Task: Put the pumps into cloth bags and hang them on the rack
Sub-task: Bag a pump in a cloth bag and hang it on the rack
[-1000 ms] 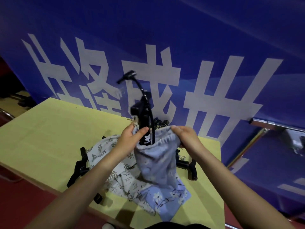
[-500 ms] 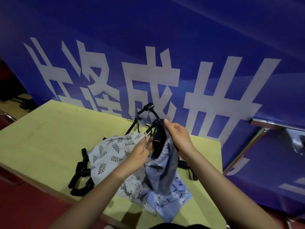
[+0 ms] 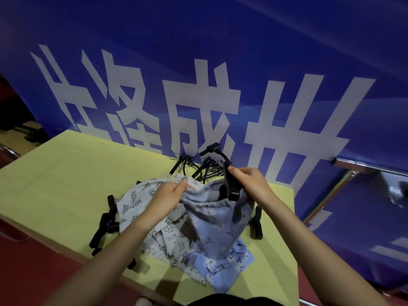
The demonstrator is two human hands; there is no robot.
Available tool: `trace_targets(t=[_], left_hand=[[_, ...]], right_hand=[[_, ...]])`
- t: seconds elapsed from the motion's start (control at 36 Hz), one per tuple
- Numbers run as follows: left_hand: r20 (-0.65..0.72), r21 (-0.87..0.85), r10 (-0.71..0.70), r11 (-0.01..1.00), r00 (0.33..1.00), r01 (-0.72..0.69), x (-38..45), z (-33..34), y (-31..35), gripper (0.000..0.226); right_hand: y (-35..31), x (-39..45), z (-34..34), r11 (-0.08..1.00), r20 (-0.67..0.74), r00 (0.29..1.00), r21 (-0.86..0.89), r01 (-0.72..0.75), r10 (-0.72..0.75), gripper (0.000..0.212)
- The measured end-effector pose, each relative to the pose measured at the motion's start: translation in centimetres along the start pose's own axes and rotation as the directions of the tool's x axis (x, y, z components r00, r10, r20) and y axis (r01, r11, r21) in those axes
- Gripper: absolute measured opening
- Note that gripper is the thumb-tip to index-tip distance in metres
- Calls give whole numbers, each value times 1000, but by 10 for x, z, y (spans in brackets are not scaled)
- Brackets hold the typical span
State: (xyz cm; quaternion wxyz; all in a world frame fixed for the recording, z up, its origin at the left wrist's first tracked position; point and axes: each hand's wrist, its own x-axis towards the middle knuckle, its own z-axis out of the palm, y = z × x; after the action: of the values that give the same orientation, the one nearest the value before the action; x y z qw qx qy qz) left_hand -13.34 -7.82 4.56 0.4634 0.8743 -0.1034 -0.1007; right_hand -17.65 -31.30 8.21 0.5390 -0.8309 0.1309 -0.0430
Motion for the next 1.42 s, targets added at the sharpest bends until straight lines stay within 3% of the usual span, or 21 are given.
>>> trace_targets(t=[0.11,0.19,0.33,0.42,0.5,0.67,0.78,0.83,0.89,0.94,0.97,1.06,1.11,1.19,1.28,1.42], left_hand=[[-92,56,25,998,995,-20,3,-17,2,50],[-123,98,43,995,991,-31,4,-23,12,48],[-70,19,-13,1000,997,14,0,-16,27,48],[-57,134,121,985,991,-112,2,-12,32,45],[-97,173,170,973,981,-152,6,-15,32,42],[-63,-100,-7,995,998,0,7,-28,34,41],[21,-324,-56,944,998,59,3,-26,43,34],[77,-461,-40,885,996,71,3,-25,54,27],[113,-660,-6,747,994,80,5,-25,67,22],[83,-768,7,637,997,60,8,-25,81,21],[57,-774,4,632,998,41,8,-23,86,20],[-37,-617,-22,787,999,-5,10,-8,89,20],[-29,-482,-48,876,998,28,11,8,83,25],[67,-405,-114,905,991,132,11,26,76,34],[64,-375,-116,918,991,132,13,28,72,35],[89,-425,-106,895,990,134,16,22,65,23]], right_hand=[[4,-2,-1,1000,13,1000,5,10,-10,31],[7,-3,0,1000,-5,1000,22,15,-14,35],[7,-1,0,1000,2,1000,27,-1,0,34],[7,0,-2,1000,9,1000,11,-3,3,33],[8,0,-7,1000,4,1000,5,-7,7,34],[13,6,-15,999,-49,998,-6,-39,38,34],[10,9,-14,999,-51,998,-35,-40,38,41],[8,10,-12,998,-54,998,-45,-33,30,47],[7,11,-9,998,-56,998,-54,-17,14,51],[4,11,-6,998,-36,999,-60,-2,0,51],[1,10,-5,999,-11,1000,-53,-2,1,48],[-2,2,-3,1000,148,989,7,12,-13,35],[-1,-5,-1,994,265,963,106,25,-53,29],[1,-13,7,967,362,930,252,-32,-64,30],[0,-18,12,936,419,908,328,-130,-20,50],[4,-17,8,951,399,913,305,-45,-84,53]])
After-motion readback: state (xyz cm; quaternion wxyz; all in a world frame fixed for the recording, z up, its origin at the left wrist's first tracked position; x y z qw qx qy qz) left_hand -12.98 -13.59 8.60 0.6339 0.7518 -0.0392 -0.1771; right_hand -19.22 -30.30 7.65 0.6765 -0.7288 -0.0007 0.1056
